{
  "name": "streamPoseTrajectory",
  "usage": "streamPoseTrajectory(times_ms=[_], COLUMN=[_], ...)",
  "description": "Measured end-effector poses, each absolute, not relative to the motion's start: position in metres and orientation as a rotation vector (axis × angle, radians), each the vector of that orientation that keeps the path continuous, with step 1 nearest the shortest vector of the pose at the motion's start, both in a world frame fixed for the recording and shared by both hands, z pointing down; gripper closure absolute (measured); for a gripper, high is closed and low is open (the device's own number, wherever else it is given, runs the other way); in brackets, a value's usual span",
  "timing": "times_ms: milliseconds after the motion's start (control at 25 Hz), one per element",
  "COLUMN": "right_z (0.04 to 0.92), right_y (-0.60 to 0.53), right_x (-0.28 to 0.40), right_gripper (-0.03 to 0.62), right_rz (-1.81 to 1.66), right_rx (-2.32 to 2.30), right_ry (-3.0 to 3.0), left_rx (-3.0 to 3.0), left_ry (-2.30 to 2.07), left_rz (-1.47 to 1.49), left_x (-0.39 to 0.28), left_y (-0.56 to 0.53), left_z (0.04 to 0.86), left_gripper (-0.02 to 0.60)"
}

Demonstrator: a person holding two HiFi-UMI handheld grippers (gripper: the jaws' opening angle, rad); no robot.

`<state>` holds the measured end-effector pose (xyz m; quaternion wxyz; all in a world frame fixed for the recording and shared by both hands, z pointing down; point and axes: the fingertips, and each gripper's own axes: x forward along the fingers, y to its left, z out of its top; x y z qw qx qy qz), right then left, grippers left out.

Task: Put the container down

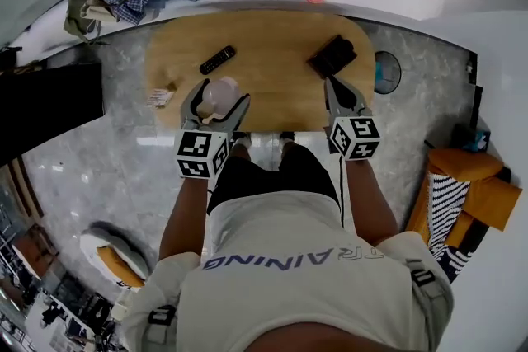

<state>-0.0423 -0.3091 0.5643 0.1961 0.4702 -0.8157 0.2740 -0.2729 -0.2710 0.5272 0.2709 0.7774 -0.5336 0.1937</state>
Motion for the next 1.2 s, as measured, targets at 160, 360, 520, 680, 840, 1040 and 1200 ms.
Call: streamPoseTrajectory(times_ms=[160, 360, 520, 680, 840, 1040, 1200], right_z=[0.574, 0.608, 0.640, 0.674, 0.698, 0.725, 0.747], right_y=[-0.296, -0.282, -0.278, -0.271, -0.269, -0.260, -0.242], right_x=[-0.046, -0.056, -0.056, -0.051, -0.050, -0.041, -0.036], right_gripper=[0.577, 0.577, 0.577, 0.577, 0.577, 0.577, 0.578], right_rz=[0.811, 0.857, 0.889, 0.921, 0.943, 0.982, 1.030], right_rx=[1.390, 1.389, 1.373, 1.358, 1.352, 1.346, 1.332], right_ry=[-2.227, -2.169, -2.144, -2.105, -2.095, -2.074, -2.033], left_rx=[2.151, 2.154, 2.210, 2.233, 2.195, 2.160, 2.126], left_ry=[-1.348, -1.285, -1.256, -1.225, -1.171, -1.117, -1.110], left_rz=[0.587, 0.676, 0.738, 0.783, 0.848, 0.919, 0.985], left_x=[-0.276, -0.279, -0.261, -0.240, -0.220, -0.195, -0.177], left_y=[-0.276, -0.280, -0.294, -0.308, -0.309, -0.317, -0.326], left_z=[0.551, 0.608, 0.655, 0.704, 0.772, 0.844, 0.888], left_gripper=[0.181, 0.181, 0.181, 0.181, 0.181, 0.181, 0.181])
